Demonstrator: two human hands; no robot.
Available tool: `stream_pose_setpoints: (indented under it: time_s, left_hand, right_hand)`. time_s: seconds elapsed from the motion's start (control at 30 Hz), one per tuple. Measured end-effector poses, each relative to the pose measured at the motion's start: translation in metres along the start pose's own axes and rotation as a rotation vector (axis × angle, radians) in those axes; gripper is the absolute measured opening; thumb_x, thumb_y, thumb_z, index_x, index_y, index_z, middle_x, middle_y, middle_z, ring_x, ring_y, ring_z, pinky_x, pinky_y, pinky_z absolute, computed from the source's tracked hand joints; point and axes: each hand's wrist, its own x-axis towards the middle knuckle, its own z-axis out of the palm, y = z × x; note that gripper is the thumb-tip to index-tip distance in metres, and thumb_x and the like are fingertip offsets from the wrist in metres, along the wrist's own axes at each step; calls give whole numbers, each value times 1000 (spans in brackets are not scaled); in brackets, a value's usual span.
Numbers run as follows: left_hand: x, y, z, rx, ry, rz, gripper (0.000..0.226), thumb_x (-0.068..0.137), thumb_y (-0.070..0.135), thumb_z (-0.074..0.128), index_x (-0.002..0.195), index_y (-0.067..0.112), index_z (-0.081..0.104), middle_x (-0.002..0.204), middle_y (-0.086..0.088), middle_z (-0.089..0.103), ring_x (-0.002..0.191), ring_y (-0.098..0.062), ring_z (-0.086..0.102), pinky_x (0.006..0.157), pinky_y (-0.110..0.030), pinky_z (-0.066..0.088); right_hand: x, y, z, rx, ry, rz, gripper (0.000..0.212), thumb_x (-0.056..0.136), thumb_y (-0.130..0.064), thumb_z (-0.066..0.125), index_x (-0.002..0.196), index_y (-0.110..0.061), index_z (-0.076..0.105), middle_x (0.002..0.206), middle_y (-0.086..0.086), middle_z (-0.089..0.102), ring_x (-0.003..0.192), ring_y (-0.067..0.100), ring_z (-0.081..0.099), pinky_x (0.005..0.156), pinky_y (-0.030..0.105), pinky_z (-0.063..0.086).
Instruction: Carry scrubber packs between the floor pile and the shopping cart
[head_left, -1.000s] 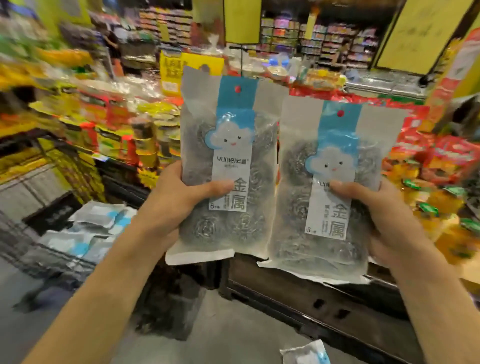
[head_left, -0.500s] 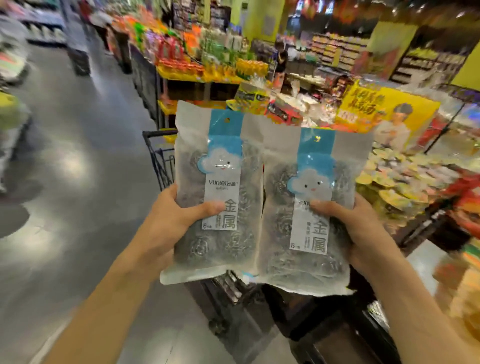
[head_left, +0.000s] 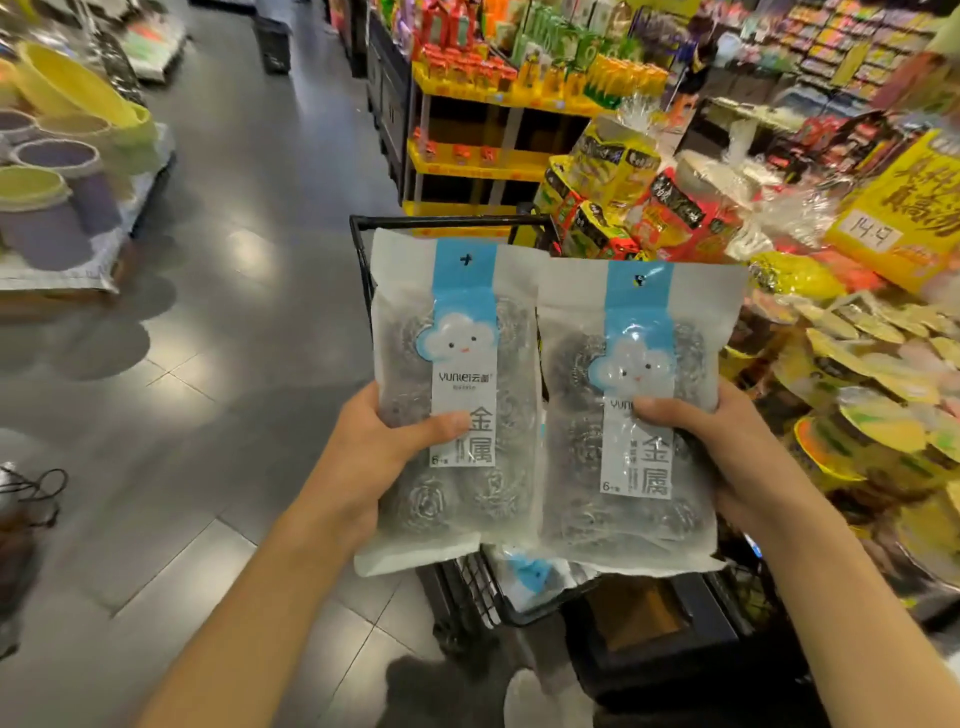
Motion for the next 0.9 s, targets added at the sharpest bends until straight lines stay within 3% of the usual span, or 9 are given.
stream_pose_setpoints:
  time_s: [0.23, 0.4, 0.63, 0.77, 0.9]
  left_hand:
    - [41, -46, 66, 1, 207, -29, 46, 71, 8, 83, 114, 14, 69, 101, -6, 81, 90, -27, 79, 68, -37, 65]
    - [59, -81, 110, -13, 335, -113, 57, 63, 13, 86, 118, 12, 68, 104, -10, 80, 92, -33, 78, 85, -51, 60]
    - [68, -106, 145, -32, 408, -159, 49, 72, 6, 82, 118, 11, 67, 104, -11, 80, 91, -32, 78, 71, -44, 65]
    - [78, -119, 149, -37, 437, -198, 42, 77, 2, 82, 114, 14, 66, 102, -9, 80, 91, -31, 78, 81, -48, 62]
    - [89, -141, 152, -59, 433, -259, 43, 77, -1, 80, 115, 11, 65, 101, -11, 80, 89, -30, 79, 66, -41, 64]
  right_hand:
    - [93, 41, -85, 5, -161, 71, 54, 74, -6, 76, 127, -11, 65, 114, 10, 77, 101, 31, 76, 74, 33, 62]
    - [144, 76, -132, 35, -248, 161, 55, 78, -3, 76, 130, -10, 63, 116, 9, 77, 103, 29, 75, 75, 33, 62]
    - [178, 105, -157, 27, -315, 227, 54, 82, -2, 77, 133, -12, 61, 120, 10, 76, 109, 32, 73, 94, 48, 57]
    - [191, 114, -160, 5, -330, 252, 57, 81, -1, 78, 133, -14, 60, 119, 8, 76, 108, 30, 74, 93, 47, 56]
    - [206, 139, -162, -39, -308, 350, 46, 82, 5, 77, 124, -11, 65, 111, 8, 79, 101, 28, 76, 88, 43, 59]
